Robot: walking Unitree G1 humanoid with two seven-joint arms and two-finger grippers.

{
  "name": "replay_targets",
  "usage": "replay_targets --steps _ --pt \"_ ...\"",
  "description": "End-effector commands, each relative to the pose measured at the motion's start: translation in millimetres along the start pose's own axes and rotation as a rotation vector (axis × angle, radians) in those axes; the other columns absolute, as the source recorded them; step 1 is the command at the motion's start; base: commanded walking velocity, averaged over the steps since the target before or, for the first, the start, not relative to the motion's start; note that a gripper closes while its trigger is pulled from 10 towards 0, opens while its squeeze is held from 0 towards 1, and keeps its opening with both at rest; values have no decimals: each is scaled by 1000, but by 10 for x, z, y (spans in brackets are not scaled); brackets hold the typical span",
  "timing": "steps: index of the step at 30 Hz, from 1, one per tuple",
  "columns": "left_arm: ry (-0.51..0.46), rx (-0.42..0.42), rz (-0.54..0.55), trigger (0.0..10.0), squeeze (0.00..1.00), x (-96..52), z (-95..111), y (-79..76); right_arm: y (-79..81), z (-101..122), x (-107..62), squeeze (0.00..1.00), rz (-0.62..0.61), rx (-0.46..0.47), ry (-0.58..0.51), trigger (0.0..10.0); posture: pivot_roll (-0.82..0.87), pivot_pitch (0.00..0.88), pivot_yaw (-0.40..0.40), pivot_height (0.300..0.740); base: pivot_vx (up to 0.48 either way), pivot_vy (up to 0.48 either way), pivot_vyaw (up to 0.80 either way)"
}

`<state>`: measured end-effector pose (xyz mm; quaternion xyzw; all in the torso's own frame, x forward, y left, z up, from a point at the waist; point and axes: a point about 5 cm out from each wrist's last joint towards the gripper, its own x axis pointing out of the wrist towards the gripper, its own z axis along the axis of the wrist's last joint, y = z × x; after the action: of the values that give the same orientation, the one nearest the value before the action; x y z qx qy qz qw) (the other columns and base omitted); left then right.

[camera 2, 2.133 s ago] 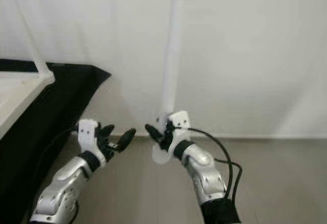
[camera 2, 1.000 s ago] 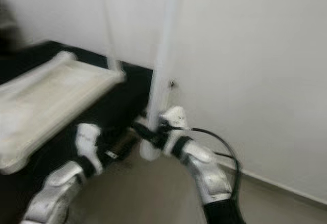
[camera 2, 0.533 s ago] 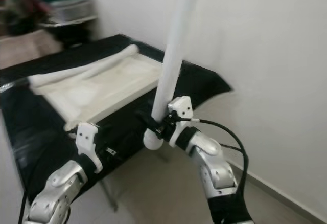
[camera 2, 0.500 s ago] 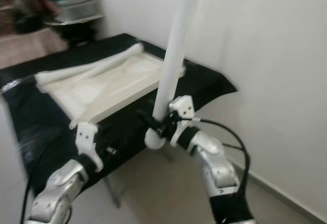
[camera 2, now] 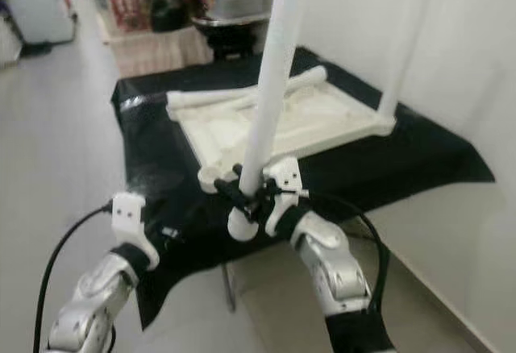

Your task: Building children table

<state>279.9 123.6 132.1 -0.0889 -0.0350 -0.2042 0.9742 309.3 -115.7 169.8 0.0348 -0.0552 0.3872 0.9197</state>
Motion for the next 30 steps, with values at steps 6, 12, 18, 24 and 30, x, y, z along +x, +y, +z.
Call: replay_targets --steps 6,12,18,24,30 --pt "32 -13 13 10000 0 -10 -58 33 29 25 50 0 -12 -18 -17 10000 -146 39 6 740 0 -286 0" --pt "39 -16 5 10000 0 -1 -70 25 38 3 51 0 -11 -14 -9 10000 -146 37 5 740 0 -468 0" --pt "38 -21 6 10000 0 2 -76 23 42 -9 67 0 -12 -21 -2 10000 -145 28 2 740 0 -465 0" --pt "45 -15 7 10000 0 16 -82 21 32 -21 86 0 -38 -51 5 10000 -144 29 0 740 0 -119 0" --pt "40 -9 10 10000 0 20 -71 26 -24 -35 84 0 -95 -91 20 10000 -141 34 -3 740 0 0 0"
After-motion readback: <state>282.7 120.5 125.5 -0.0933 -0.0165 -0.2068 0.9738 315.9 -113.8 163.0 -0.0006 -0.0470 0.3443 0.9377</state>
